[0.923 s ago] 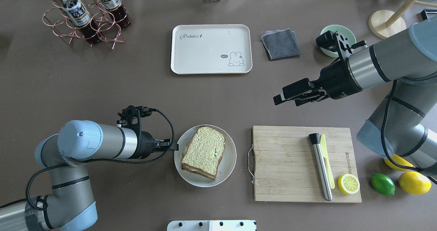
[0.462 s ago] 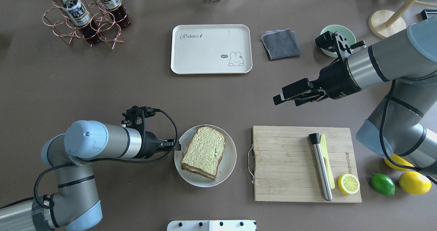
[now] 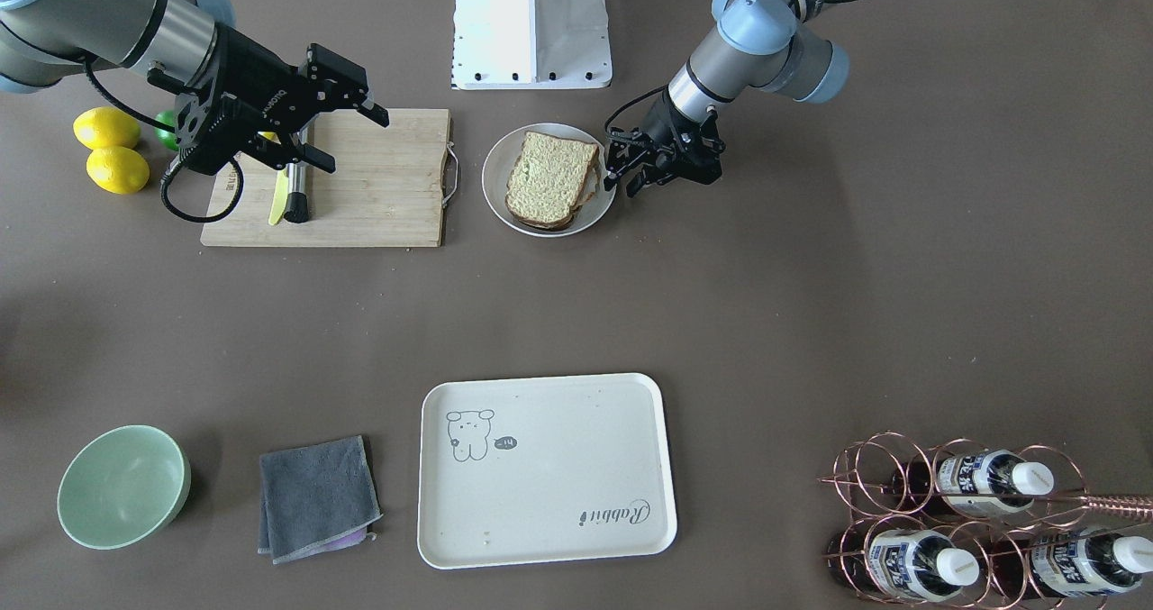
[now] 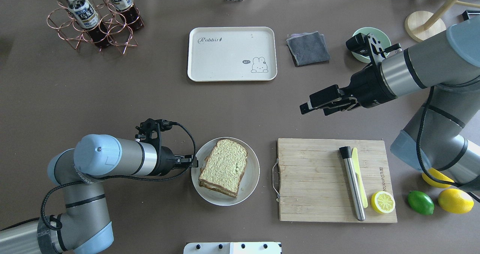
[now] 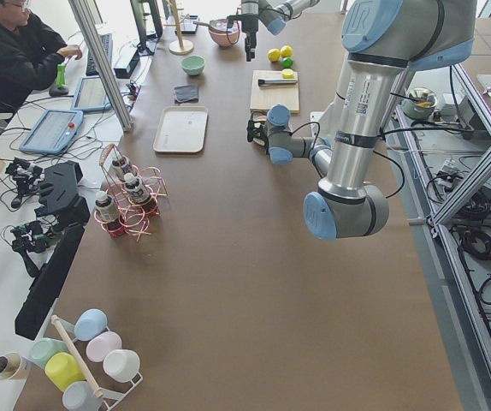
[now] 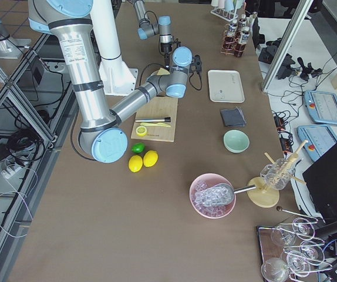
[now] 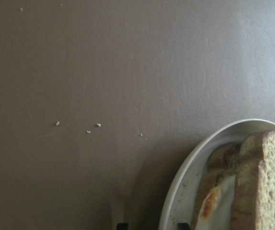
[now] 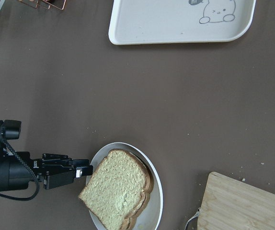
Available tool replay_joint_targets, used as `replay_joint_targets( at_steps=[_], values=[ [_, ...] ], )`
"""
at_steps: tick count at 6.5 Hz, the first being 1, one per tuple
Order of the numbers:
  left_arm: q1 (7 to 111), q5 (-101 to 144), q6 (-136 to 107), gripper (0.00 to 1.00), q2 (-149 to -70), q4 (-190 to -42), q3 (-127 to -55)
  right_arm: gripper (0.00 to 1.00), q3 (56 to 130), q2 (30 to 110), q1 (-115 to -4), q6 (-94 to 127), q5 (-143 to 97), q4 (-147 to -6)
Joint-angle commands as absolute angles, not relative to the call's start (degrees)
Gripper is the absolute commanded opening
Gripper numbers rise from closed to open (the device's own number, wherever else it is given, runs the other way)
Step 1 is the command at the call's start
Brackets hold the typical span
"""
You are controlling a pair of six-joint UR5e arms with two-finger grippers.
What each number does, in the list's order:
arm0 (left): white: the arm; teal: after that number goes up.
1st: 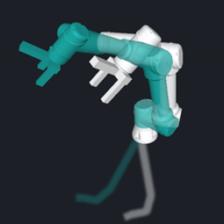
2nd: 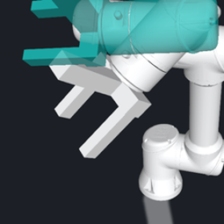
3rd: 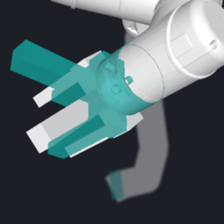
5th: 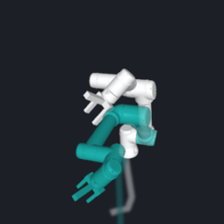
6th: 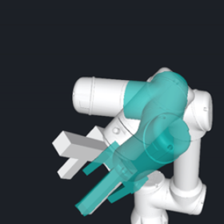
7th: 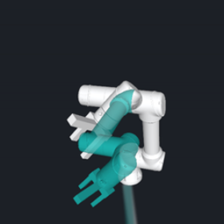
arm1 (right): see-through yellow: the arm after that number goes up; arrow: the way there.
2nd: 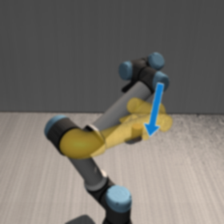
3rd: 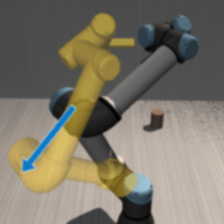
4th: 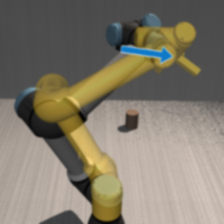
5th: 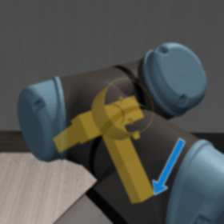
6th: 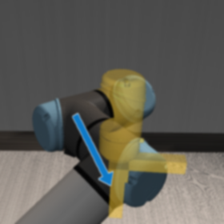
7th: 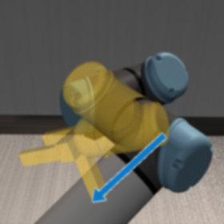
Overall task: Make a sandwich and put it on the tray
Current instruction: 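Grasp the rim of the white plate with the left gripper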
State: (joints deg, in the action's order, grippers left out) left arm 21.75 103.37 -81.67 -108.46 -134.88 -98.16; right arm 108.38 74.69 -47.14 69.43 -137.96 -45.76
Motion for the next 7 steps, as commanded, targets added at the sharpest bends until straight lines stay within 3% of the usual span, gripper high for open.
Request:
replay_joint_targets(
  at_steps=[1, 3, 6, 7],
  values=[
    [21.10, 102.49, -81.91, 0.36, -109.07, -134.83, -98.09, 0.99, 108.28, 74.71, -47.20, 69.43, -137.99, -45.88],
    [20.83, 102.04, -81.91, 0.20, -108.99, -134.82, -98.09, 0.99, 108.37, 74.71, -47.20, 69.43, -137.99, -45.79],
    [20.83, 102.04, -81.91, 0.09, -108.98, -134.74, -98.00, 0.99, 108.54, 74.71, -47.37, 69.87, -137.90, -45.70],
    [20.83, 102.04, -82.00, 0.00, -108.98, -134.74, -98.09, 0.99, 108.54, 74.79, -47.37, 69.87, -137.90, -45.70]
  ],
)
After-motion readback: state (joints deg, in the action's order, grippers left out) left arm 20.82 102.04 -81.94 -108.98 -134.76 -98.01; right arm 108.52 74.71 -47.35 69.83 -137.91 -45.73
